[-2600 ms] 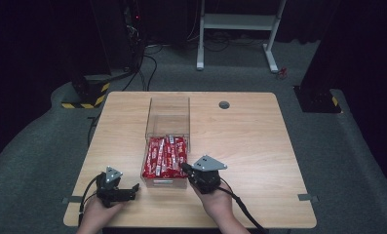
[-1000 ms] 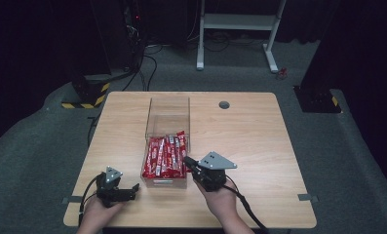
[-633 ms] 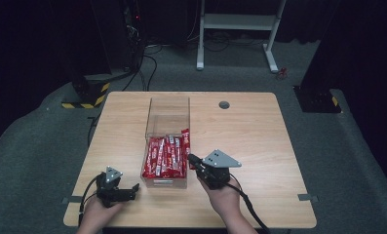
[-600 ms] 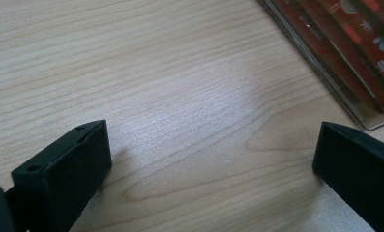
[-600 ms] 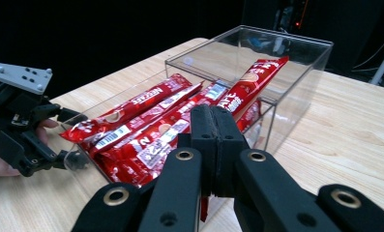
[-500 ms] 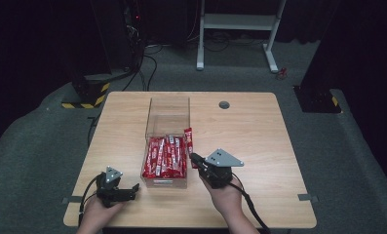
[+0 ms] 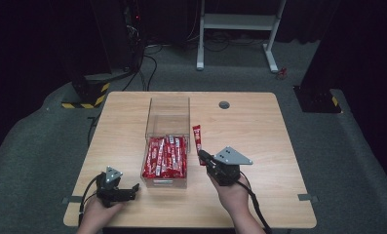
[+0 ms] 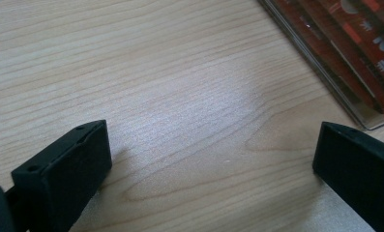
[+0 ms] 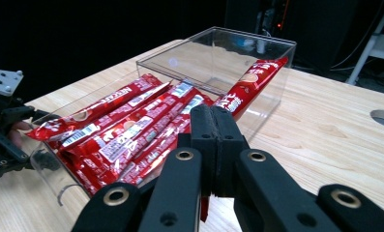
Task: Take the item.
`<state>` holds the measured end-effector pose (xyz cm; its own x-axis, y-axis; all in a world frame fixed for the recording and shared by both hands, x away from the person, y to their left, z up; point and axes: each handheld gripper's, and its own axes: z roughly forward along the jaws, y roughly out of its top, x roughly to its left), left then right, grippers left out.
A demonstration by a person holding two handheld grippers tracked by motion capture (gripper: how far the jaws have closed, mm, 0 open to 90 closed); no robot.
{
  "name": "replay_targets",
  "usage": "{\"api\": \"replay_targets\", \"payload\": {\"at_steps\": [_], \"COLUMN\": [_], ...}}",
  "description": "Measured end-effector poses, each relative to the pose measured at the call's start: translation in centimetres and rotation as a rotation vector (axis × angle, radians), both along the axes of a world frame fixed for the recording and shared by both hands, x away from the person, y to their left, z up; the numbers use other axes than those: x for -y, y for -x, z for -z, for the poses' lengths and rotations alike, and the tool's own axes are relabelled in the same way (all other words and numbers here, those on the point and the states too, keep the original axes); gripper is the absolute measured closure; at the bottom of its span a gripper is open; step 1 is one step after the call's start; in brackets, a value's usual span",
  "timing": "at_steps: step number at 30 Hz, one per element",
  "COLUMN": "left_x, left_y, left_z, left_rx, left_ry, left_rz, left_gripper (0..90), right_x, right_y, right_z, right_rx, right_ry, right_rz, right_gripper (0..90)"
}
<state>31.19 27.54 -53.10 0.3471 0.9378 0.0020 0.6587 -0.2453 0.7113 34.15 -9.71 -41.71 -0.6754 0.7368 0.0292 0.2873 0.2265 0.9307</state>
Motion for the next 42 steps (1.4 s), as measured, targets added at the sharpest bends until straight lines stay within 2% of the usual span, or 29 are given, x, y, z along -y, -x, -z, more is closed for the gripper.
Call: {"api": "replay_targets", "payload": {"at_steps": [23,42], "left_x": [0.0,0.0], "left_y": [0.0,0.0], "left_z": [0.0,0.0], "left_rx": [0.000,0.000], "left_ry": [0.000,0.000], "left_rz": [0.000,0.000], "left_gripper": [0.5,0.5], "right_x": [3.1,4.9], "right_y": [-0.8,-1.6], "right_z": [-0.2,0.1], "right_rx": [-0.001,-0.010], "right_ry": [-0.010,-0.010], "right_rz": [0.080,0.129], "right_gripper": [90.0,90.0]}}
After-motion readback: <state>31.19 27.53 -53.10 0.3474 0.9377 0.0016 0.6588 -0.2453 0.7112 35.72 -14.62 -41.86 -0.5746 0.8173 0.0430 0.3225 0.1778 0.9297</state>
